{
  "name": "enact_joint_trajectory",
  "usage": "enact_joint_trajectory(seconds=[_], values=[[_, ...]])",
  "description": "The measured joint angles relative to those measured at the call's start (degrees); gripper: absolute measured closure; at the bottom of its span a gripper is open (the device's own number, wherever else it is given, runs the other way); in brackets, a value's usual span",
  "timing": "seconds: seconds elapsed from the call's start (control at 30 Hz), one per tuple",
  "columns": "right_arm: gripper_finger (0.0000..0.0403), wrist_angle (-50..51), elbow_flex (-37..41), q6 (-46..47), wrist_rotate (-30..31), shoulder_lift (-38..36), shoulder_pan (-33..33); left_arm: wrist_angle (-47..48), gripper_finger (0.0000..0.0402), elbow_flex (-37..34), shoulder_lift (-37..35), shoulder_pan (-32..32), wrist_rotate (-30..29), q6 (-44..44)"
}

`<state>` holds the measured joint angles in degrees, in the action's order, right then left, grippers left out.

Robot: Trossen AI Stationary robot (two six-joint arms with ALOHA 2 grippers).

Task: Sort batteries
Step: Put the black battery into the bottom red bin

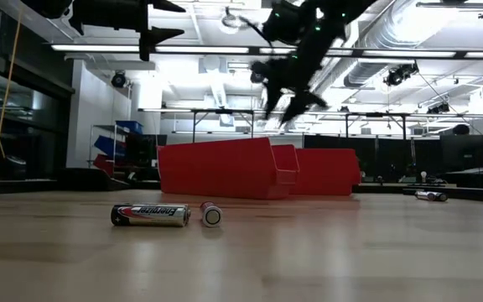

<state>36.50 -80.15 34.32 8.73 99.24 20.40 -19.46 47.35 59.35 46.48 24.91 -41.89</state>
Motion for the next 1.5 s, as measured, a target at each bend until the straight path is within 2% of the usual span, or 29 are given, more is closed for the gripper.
enact_joint_trajectory(seconds=[0.17,0.27,0.43,0.53,0.63,0.83,1.1,1.17,1.27,1.37,1.5], values=[[0.0228,19.29,-0.48,1.99,11.89,-5.07,6.31,0.02,0.0192,0.00,0.00,0.00,0.02,0.04],[0.0227,22.20,4.70,5.12,15.66,-9.80,10.73,0.00,0.0192,0.00,0.00,0.00,0.02,0.05],[0.0227,18.95,18.62,11.87,14.94,-17.26,18.79,-0.07,0.0192,0.00,0.00,0.00,0.02,0.11],[0.0227,15.88,24.28,15.69,15.24,-18.35,22.58,-0.11,0.0192,0.00,0.00,0.00,0.02,0.09],[0.0226,11.29,28.06,18.26,18.87,-17.95,25.50,-0.13,0.0192,0.00,0.00,0.00,0.01,0.07],[0.0226,3.72,31.82,22.39,20.39,-15.47,32.88,-0.13,0.0192,0.00,0.00,0.00,0.02,-1.01],[0.0226,1.93,30.47,31.70,24.14,-10.43,33.02,-0.11,0.0192,0.00,0.00,0.00,0.00,-1.42],[0.0226,2.14,30.42,39.41,23.95,-8.96,33.83,-0.11,0.0192,0.00,0.00,0.01,0.00,-1.44],[0.0226,4.33,30.42,56.66,22.79,-6.91,35.06,-0.12,0.0192,0.00,0.00,0.00,0.02,-1.55],[0.0226,5.93,30.26,66.10,25.20,-5.54,35.41,-0.13,0.0192,0.00,0.00,0.00,0.02,-1.53],[0.0226,6.34,30.24,80.96,25.38,-4.98,35.05,-0.11,0.0192,0.00,0.00,0.02,0.00,-1.51]])
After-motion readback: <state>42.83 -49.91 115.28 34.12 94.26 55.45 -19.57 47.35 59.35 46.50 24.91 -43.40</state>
